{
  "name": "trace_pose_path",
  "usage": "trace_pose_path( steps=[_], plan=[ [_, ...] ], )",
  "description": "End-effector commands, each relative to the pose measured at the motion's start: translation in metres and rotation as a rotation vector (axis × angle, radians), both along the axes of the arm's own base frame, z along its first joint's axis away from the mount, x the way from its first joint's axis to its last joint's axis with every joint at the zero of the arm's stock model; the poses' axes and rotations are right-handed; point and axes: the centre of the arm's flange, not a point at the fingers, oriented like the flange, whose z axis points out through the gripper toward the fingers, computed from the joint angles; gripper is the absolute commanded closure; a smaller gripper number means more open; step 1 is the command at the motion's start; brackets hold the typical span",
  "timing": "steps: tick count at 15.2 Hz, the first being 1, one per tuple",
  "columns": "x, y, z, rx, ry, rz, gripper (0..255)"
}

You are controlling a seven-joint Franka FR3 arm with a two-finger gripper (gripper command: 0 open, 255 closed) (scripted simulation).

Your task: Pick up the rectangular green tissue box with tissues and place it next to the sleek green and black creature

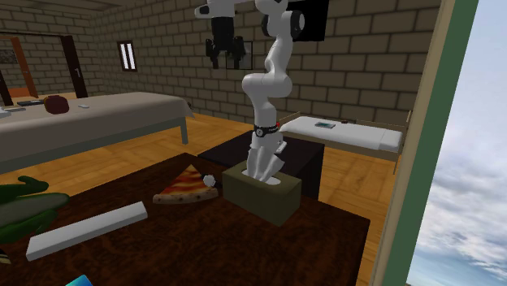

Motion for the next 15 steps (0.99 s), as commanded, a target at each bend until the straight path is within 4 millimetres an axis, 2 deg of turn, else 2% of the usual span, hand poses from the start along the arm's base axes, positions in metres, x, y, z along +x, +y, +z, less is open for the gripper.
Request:
trace_pose_path(
  steps=[1, 8, 15],
  plan=[
    [0.000, 0.000, 0.000, 0.000, 0.000, 0.000, 0],
    [0.009, 0.066, -0.049, 0.060, -0.066, -0.153, 0],
    [0.032, 0.133, -0.093, 0.119, -0.131, -0.305, 0]
  ],
)
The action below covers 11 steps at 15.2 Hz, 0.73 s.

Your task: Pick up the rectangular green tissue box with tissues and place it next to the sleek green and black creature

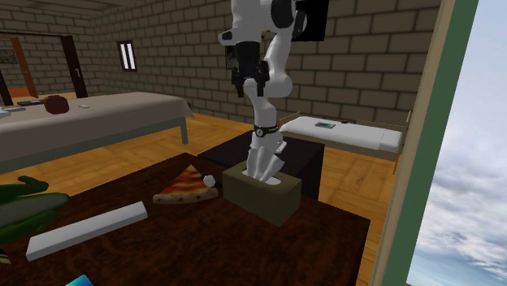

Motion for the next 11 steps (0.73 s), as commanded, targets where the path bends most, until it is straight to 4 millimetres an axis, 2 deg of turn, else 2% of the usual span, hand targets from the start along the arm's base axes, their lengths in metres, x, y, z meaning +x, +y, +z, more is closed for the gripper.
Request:
trace_pose_path(
  steps=[1, 11],
  plan=[
    [0.009, 0.021, -0.015, 0.020, -0.020, -0.048, 0],
    [0.066, 0.112, -0.066, 0.105, -0.114, -0.266, 0]
  ],
)
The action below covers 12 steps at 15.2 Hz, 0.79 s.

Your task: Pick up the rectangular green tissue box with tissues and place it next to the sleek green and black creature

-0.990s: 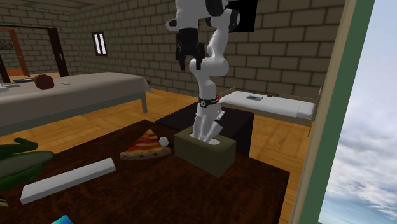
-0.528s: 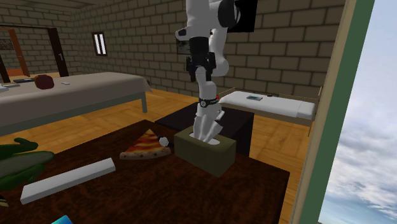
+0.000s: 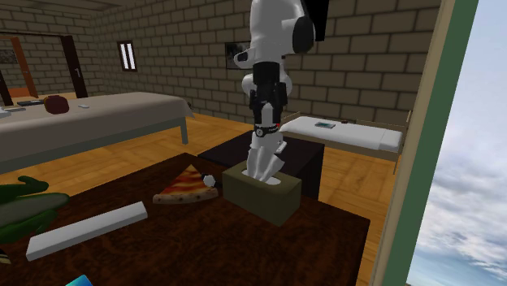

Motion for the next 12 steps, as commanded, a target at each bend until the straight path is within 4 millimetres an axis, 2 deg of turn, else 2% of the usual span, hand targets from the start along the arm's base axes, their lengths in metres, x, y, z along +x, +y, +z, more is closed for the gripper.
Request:
trace_pose_path(
  steps=[1, 7, 12],
  plan=[
    [0.014, 0.019, -0.010, 0.021, -0.021, -0.046, 0],
    [0.061, 0.068, -0.034, 0.072, -0.077, -0.177, 0],
    [0.072, 0.076, -0.055, 0.077, -0.082, -0.187, 0]
  ],
)
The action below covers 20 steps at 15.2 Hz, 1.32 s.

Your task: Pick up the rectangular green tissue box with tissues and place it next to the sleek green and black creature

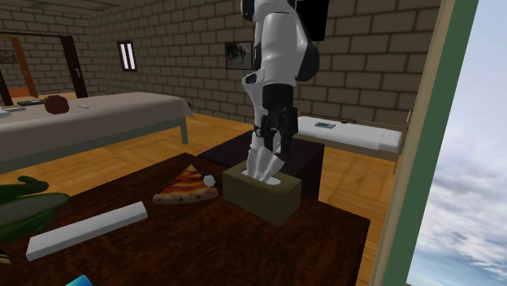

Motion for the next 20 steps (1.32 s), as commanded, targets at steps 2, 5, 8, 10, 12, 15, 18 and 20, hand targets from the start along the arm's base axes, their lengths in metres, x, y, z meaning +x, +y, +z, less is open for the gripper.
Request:
trace_pose_path(
  steps=[2, 5, 8, 10, 12, 15, 18, 20],
  plan=[
    [0.006, 0.004, -0.015, 0.001, -0.001, -0.001, 0],
    [0.009, 0.005, -0.022, 0.001, -0.001, -0.001, 0],
    [0.009, 0.005, -0.022, 0.001, -0.001, -0.001, 0],
    [0.009, 0.005, -0.022, 0.001, -0.001, -0.001, 0],
    [0.009, 0.005, -0.022, 0.001, -0.001, -0.001, 255],
    [0.009, 0.006, -0.023, 0.001, -0.001, -0.001, 255],
    [0.009, 0.006, -0.021, 0.001, -0.001, -0.001, 255],
    [0.009, 0.006, -0.022, 0.001, -0.001, -0.001, 255]
  ],
)
